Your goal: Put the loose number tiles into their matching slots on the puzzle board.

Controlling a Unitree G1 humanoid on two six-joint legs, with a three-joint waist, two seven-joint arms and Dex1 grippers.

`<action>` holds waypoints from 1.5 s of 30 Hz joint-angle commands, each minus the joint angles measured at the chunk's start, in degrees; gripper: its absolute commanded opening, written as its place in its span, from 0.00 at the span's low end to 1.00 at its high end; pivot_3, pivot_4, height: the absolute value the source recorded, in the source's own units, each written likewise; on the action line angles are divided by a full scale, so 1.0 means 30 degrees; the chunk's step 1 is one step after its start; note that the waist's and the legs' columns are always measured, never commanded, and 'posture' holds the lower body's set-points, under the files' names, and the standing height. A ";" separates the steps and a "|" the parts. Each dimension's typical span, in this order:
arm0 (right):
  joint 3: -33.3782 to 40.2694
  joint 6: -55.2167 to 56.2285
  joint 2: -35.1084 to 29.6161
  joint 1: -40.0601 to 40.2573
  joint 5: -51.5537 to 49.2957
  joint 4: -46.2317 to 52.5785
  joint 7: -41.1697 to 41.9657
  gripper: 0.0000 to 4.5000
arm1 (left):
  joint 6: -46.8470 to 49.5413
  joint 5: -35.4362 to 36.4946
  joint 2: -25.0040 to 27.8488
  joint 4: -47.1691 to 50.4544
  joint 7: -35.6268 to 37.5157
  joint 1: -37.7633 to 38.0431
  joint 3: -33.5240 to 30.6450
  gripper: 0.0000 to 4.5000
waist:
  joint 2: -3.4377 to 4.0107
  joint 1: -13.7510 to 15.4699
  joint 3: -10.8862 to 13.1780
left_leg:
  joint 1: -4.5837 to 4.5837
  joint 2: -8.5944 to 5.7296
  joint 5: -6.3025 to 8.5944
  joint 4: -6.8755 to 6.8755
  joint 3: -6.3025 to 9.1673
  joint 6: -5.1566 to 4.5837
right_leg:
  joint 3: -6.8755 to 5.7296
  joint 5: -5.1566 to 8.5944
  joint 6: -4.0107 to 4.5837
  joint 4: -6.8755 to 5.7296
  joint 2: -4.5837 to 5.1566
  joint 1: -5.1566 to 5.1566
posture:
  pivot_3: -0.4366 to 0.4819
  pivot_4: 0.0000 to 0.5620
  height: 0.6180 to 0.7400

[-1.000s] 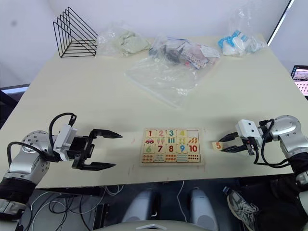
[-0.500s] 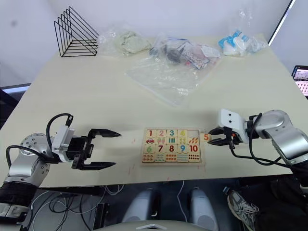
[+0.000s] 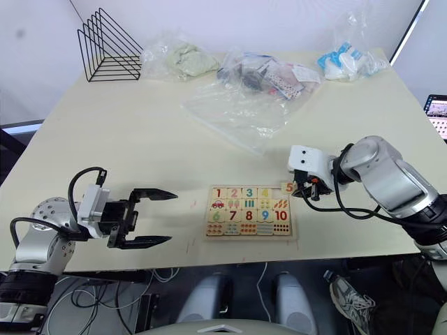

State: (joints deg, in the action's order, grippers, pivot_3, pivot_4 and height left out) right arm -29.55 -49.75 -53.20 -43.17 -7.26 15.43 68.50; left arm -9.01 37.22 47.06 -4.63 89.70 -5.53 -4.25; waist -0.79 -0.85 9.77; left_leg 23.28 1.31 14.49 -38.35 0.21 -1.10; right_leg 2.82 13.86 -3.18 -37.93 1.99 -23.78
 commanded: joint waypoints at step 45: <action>-0.3242 0.0357 0.2393 -0.2735 0.4685 -0.1039 0.1874 0.21 | -0.0769 -0.0944 -0.0771 -0.0766 0.0797 0.0201 -0.1205 1.00 | 0.0000 -0.0030 0.0000 | 0.0153 -0.0012 -0.0002 -0.0032 0.0052 0.0002 | -0.0114 -0.0005 0.0008 -0.0010 0.0008 -0.0097 | 0.48 0.27 1.00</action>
State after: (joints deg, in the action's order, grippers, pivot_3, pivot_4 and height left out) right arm -40.14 -48.91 -45.78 -50.56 6.32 10.79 73.79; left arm -10.53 33.88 44.60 -7.38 90.53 -4.52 -6.23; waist -0.79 -0.94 9.77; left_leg 23.74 1.27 14.48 -38.45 0.36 -1.09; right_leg 2.48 13.85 -3.15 -37.96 2.01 -24.07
